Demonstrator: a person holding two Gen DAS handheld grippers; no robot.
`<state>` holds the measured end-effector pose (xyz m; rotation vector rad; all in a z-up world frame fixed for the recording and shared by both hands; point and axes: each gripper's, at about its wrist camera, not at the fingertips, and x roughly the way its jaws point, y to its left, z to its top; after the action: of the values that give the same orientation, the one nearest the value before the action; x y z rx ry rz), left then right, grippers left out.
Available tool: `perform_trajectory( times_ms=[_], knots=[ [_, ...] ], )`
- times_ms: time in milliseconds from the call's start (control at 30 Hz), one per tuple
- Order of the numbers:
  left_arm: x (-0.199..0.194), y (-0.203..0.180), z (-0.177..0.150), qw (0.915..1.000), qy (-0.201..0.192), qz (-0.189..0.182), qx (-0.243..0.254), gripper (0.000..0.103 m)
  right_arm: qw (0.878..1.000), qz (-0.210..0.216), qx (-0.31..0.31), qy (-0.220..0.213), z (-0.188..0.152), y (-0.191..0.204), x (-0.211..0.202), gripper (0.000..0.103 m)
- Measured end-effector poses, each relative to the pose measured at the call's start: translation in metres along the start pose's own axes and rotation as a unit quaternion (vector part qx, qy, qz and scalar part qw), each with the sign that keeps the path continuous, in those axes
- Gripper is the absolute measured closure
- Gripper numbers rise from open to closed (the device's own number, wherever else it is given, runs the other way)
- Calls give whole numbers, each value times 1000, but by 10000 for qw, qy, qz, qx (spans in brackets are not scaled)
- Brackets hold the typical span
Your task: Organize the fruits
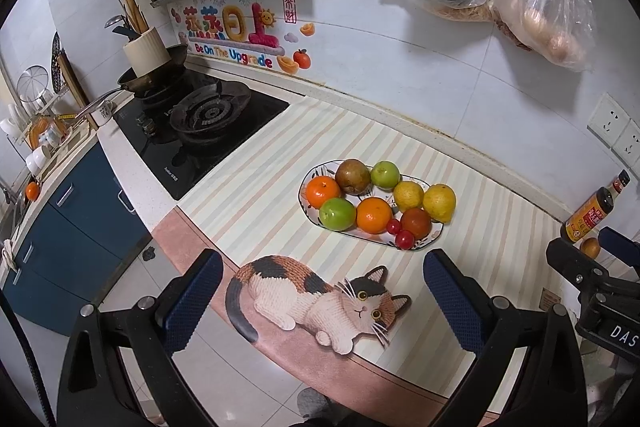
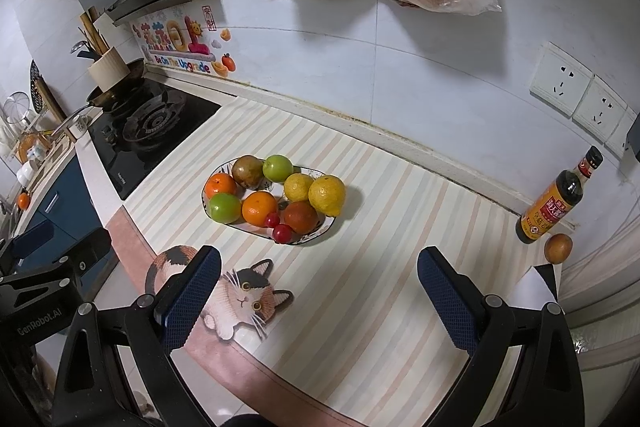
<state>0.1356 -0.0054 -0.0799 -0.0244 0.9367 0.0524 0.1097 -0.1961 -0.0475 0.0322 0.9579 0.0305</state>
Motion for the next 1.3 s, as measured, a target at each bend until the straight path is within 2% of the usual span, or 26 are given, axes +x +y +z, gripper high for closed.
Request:
perform_trajectory(
  times_ms=[1300],
  knots=[
    [-4, -4, 2, 9999, -99, -32, 43, 0, 10000, 42, -9, -24, 4, -2, -2, 2]
  ],
)
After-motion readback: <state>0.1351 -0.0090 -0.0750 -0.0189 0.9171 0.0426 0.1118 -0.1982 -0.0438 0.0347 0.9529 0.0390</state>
